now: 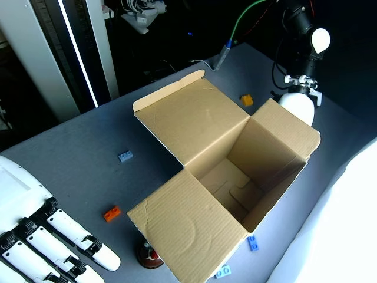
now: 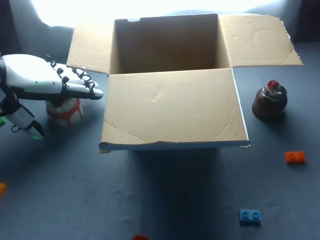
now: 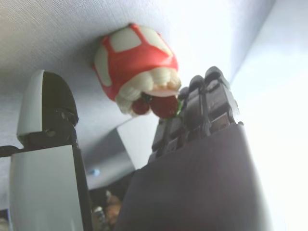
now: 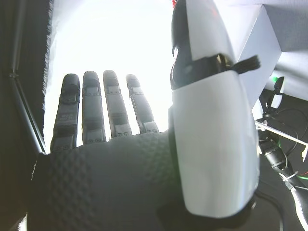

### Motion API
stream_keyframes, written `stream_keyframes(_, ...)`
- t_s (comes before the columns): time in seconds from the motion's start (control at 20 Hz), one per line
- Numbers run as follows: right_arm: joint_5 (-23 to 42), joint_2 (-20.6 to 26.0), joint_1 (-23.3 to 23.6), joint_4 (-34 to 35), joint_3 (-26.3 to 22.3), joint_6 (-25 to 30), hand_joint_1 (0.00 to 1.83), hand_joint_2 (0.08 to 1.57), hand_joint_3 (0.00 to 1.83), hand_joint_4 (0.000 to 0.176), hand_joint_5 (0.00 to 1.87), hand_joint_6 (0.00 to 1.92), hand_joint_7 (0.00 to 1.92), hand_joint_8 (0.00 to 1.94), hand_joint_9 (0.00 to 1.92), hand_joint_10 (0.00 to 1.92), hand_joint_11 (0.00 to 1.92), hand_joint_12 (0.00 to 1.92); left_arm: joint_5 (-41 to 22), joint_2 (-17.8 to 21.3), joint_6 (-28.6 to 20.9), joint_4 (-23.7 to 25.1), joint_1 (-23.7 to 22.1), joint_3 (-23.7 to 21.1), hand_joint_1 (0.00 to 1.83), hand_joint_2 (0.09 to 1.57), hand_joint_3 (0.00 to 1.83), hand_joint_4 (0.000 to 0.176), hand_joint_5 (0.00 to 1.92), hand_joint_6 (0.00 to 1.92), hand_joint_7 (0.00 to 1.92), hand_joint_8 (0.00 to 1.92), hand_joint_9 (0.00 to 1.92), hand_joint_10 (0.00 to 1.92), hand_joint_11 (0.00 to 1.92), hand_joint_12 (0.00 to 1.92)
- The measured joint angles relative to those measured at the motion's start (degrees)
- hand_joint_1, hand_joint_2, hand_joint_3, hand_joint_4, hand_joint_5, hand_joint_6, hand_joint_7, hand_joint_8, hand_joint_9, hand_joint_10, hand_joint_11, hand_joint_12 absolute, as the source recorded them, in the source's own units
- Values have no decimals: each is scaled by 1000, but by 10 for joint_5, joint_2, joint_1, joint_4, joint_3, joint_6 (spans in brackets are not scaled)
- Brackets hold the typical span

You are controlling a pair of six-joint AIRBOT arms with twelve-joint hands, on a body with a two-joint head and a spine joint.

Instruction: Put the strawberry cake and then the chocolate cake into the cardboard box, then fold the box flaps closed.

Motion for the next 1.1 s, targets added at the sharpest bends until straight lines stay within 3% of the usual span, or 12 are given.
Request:
stream_keyframes(0.15,3,0,0,0,0,-1,1048,992,0,16,33,9,94,6,98,5,0,237,-7,0,-5,0,0,0,1176,958,6,0,43,8,0,0,0,0,0,0)
stream_keyframes(0.25,4,0,0,0,0,-1,1071,990,0,8,41,7,109,5,108,6,0,264,-8,0,-6,4,0,0,1172,962,7,0,34,3,0,0,0,0,0,0)
stream_keyframes(0.75,3,-1,0,0,0,-1,1030,996,0,8,39,4,116,0,122,2,0,307,-8,-19,1,15,0,14,1155,974,9,0,68,13,67,21,57,22,29,14)
stream_keyframes(0.85,3,-1,0,1,0,-2,1030,1006,3,2,54,4,114,1,128,1,0,303,-8,-21,1,15,0,17,1194,981,0,17,209,21,287,29,325,61,0,914)
stream_keyframes(0.9,3,-1,0,0,0,-2,1030,1006,3,2,54,4,114,1,128,1,0,303,-7,-21,1,14,0,17,1194,981,0,17,209,21,287,29,325,61,0,914)
stream_keyframes(0.95,3,-1,0,0,0,-2,1043,1009,4,1,53,2,96,1,115,0,0,298,-8,-21,1,13,0,17,1232,998,1,25,417,4,493,40,344,594,7,1524)
stream_keyframes(1.0,2,-1,0,0,0,-2,1021,1013,5,0,48,0,101,2,117,1,0,321,-9,-21,1,11,0,17,1240,1011,3,20,457,7,518,58,227,963,22,1629)
stream_keyframes(1.05,2,-1,0,1,0,-2,1021,1013,5,0,48,0,101,2,117,1,0,321,-9,-21,1,9,0,17,1240,1011,3,20,457,7,518,58,227,963,22,1629)
stream_keyframes(1.1,2,-1,0,-1,0,-2,1021,1018,5,5,54,2,113,3,127,4,0,283,-9,-21,1,4,0,17,1254,1037,0,3,606,46,257,864,159,1509,161,1749)
